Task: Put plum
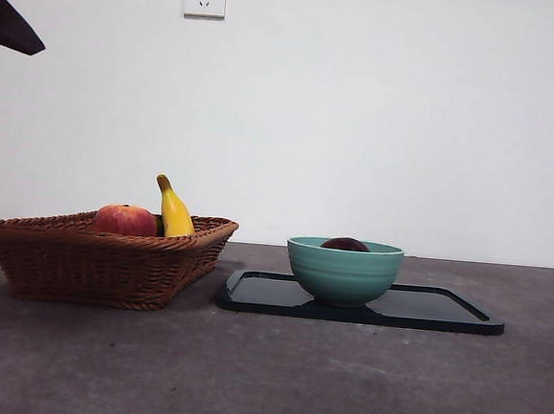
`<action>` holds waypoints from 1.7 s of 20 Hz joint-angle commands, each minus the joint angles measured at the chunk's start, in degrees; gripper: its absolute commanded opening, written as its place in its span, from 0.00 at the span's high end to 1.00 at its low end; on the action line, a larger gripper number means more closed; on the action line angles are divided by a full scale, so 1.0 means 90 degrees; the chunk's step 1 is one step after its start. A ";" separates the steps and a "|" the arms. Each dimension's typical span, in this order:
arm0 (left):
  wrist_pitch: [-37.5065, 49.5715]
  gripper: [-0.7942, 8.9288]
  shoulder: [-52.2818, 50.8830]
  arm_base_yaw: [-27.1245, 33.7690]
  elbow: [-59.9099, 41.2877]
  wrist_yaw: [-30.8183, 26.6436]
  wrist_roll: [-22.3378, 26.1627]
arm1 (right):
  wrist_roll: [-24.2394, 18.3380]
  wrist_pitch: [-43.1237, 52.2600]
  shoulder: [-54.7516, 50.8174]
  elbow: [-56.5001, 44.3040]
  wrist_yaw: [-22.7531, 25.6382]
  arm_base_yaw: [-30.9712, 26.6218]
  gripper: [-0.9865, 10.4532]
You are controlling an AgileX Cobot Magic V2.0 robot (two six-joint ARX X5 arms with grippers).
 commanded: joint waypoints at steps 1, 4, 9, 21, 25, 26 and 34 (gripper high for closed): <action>0.0063 0.50 0.0034 -0.0022 0.0056 0.0044 0.0075 | -0.0051 0.0066 0.0039 0.0024 -0.0019 0.0034 0.75; 0.0066 0.50 0.0034 -0.0022 0.0056 0.0044 0.0075 | -0.0051 0.0066 0.0039 0.0024 -0.0019 0.0034 0.75; 0.0308 0.51 0.0034 -0.0024 0.0056 0.0044 -0.0180 | -0.0049 0.0066 0.0039 0.0024 -0.0022 0.0034 0.75; 0.1909 0.50 0.2050 -0.0775 0.1897 -0.1287 -0.1430 | -0.0049 0.0066 0.0039 0.0024 -0.0022 0.0034 0.75; 0.1885 0.50 0.3568 -0.1052 0.3332 -0.1666 -0.1430 | -0.0024 0.0066 0.0039 0.0024 -0.0022 0.0032 0.75; 0.1887 0.50 0.3971 -0.1110 0.3679 -0.1707 -0.1430 | -0.0024 0.0063 0.0039 0.0024 -0.0019 0.0034 0.75; 0.1880 0.50 0.6312 -0.1387 0.5576 -0.2402 -0.1399 | -0.0022 0.0051 0.0039 0.0024 -0.0019 0.0032 0.75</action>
